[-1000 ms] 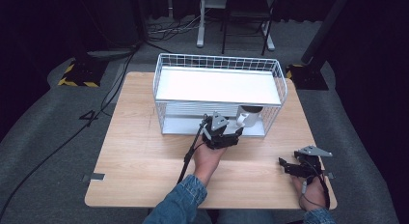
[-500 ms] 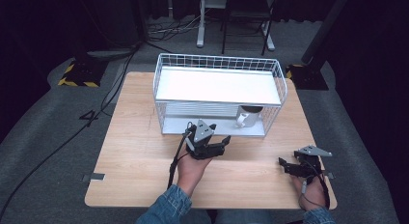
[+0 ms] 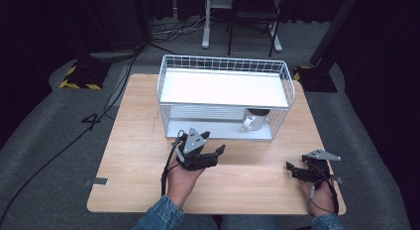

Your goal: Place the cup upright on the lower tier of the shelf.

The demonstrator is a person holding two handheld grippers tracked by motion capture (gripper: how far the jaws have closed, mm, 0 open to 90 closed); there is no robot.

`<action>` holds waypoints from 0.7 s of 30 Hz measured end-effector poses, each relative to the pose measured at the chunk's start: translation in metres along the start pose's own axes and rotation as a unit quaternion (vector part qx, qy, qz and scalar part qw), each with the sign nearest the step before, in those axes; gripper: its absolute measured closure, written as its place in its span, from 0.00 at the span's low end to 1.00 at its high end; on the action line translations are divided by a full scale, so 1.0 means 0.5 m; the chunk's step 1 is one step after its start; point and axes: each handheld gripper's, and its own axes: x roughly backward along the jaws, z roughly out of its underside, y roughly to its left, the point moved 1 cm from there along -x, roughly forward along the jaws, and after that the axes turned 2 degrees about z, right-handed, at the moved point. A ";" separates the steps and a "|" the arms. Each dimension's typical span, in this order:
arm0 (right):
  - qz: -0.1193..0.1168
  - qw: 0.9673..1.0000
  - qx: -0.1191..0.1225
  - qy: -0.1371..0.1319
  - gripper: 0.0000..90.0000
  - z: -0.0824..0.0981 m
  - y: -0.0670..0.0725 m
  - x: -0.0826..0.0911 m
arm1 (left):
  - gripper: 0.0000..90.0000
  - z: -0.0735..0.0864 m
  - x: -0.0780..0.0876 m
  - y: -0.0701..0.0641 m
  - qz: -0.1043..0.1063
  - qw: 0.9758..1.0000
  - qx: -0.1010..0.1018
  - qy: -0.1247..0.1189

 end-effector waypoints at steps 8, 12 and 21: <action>0.000 1.000 0.000 0.000 0.27 0.000 0.000 0.000 | 0.34 0.015 0.053 0.022 -0.007 1.000 -0.004 0.017; 0.000 1.000 0.000 0.000 0.27 0.000 0.000 0.000 | 0.32 0.023 0.080 0.038 0.000 1.000 0.003 0.025; 0.000 1.000 0.000 0.000 0.27 0.000 0.000 0.000 | 0.31 0.069 0.138 0.100 -0.017 0.998 0.005 0.058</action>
